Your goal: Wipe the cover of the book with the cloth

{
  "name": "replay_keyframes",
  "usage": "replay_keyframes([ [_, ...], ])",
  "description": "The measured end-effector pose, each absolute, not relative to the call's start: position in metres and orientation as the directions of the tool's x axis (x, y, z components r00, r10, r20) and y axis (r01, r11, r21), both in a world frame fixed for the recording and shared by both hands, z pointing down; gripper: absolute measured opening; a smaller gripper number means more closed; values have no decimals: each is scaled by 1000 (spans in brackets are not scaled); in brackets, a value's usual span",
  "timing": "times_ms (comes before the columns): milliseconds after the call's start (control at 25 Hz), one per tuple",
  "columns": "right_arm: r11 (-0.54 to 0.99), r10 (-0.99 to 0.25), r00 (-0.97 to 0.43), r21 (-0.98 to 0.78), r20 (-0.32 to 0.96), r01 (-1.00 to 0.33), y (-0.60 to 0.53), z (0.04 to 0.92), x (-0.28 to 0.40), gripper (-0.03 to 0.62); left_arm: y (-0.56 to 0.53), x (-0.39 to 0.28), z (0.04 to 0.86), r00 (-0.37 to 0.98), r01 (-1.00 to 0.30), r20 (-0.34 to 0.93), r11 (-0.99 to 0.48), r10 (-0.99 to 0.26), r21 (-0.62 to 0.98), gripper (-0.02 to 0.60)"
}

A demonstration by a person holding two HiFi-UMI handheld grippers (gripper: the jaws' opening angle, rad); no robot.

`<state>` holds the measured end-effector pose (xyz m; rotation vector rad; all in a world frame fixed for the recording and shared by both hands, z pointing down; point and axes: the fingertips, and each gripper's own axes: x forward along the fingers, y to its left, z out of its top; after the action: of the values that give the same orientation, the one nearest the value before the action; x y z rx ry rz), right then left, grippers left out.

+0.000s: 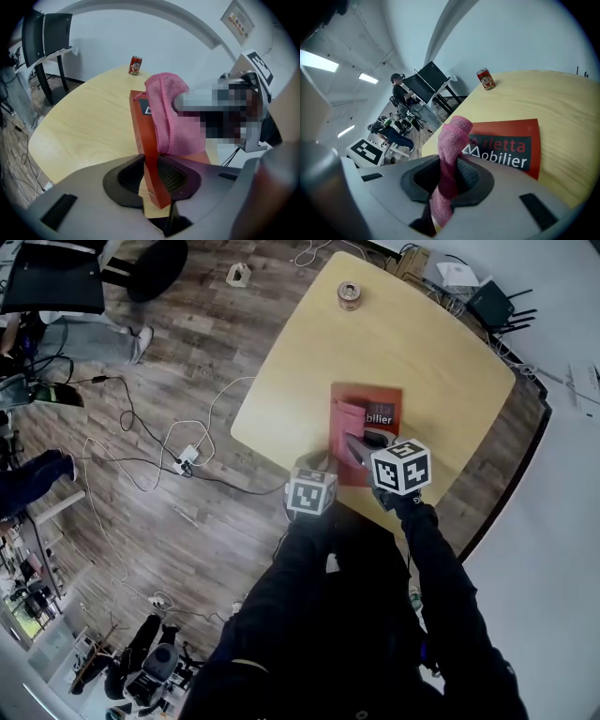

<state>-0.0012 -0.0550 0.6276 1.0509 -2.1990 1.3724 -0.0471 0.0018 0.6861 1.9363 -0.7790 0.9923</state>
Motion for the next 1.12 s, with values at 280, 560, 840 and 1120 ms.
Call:
replay_keyframes([
  [280,277,-353,-663,-603,660,-748,-54,646,-21,75,0,-50,686,504,-788,849,-486,-159,377,112],
  [560,254,-335,-621,-567,708,-783,-42,661,-7,75,2,-50,686,504,-786,849,-490,-157,377,112],
  [840,225,-347,-601,-558,720,-799,-35,666,12,75,4,-48,687,503,-785,851,-494,-153,375,112],
  [1120,174,-365,-579,-557,729,-812,-25,667,38,75,3,-49,687,501,-782,853,-498,-148,373,112],
])
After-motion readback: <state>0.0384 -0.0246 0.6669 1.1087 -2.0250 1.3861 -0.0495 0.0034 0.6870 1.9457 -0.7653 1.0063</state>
